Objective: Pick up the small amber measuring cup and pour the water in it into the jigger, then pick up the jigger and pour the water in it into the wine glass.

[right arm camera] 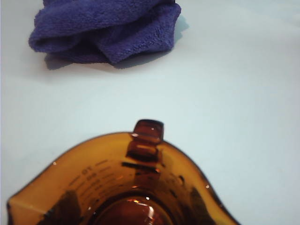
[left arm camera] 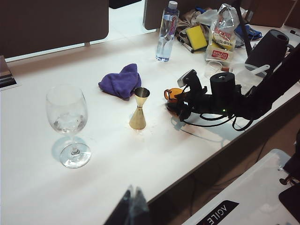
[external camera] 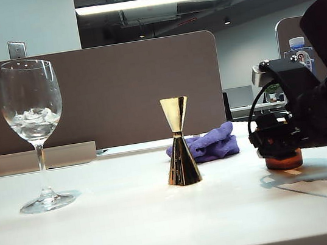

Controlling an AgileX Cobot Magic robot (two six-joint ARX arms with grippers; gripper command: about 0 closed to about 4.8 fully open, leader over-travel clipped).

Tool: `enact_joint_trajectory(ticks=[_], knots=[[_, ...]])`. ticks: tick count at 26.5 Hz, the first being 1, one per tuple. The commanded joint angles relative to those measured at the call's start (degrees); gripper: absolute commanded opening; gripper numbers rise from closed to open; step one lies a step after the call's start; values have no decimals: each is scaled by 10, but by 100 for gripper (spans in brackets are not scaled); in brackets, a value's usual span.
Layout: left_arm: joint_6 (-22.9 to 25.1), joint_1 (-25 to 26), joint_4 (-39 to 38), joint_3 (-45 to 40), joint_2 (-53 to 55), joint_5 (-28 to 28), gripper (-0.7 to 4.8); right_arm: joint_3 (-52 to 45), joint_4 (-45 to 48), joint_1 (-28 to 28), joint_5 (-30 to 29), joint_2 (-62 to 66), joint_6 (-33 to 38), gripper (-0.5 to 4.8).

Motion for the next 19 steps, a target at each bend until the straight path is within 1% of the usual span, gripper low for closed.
enact_joint_trajectory(ticks=[1, 12, 14, 19], knots=[[-2, 0, -2, 2, 0, 1, -2, 1, 4, 0, 2, -3, 3, 39], [-2, 0, -2, 2, 0, 1, -2, 3, -8, 0, 3, -40, 2, 40], [-2, 0, -2, 2, 0, 1, -2, 7, -23, 0, 3, -50, 2, 40], [-2, 0, -2, 2, 0, 1, -2, 41, -101, 0, 3, -78, 2, 40]])
